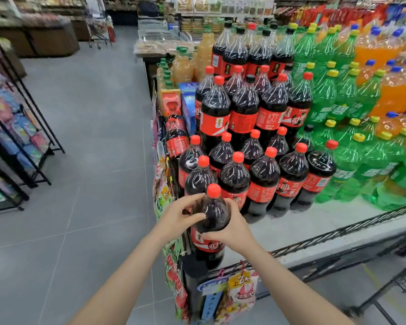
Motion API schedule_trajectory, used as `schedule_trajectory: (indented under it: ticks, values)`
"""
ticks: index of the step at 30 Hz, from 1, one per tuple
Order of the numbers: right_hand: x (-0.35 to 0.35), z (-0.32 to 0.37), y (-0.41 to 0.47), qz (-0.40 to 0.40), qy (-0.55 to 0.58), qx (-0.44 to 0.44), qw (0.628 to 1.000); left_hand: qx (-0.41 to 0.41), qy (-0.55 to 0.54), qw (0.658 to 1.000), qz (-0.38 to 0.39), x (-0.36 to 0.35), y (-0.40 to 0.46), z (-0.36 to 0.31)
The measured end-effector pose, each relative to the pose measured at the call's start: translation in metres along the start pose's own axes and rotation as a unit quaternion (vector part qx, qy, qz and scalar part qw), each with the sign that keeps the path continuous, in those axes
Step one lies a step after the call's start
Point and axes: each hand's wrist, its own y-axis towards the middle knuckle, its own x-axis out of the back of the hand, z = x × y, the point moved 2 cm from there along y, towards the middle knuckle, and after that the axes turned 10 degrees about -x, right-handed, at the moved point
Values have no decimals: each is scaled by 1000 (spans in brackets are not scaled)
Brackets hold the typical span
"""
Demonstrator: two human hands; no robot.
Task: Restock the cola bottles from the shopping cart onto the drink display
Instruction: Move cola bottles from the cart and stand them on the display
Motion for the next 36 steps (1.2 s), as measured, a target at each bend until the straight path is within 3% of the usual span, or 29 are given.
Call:
schedule_trajectory:
  ticks: [4, 11, 14, 18, 26, 30, 36]
  values:
    - [0, 0, -1, -1, 0, -4, 1000, 5, -10, 1000, 20, 2, 2, 0]
    - [15, 3, -1, 80, -53, -5, 995, -11, 6, 1000, 25, 22, 12, -19]
    - [43, 12, -4, 113, -135, -37, 984, -56, 5, 998, -1, 43, 37, -50]
    - [90, 18, -18, 114, -193, -86, 971, -116, 22, 992, 54, 24, 69, -91]
    - [197, -6, -89, 14, -214, -144, 966, -204, 48, 960, 187, -103, 101, -152]
    - [256, -54, -144, -35, -215, -185, 958, -246, 74, 922, 290, -201, 99, -171]
    - [357, -141, -240, -102, -236, -253, 933, -248, 36, 903, 349, -359, 92, -225]
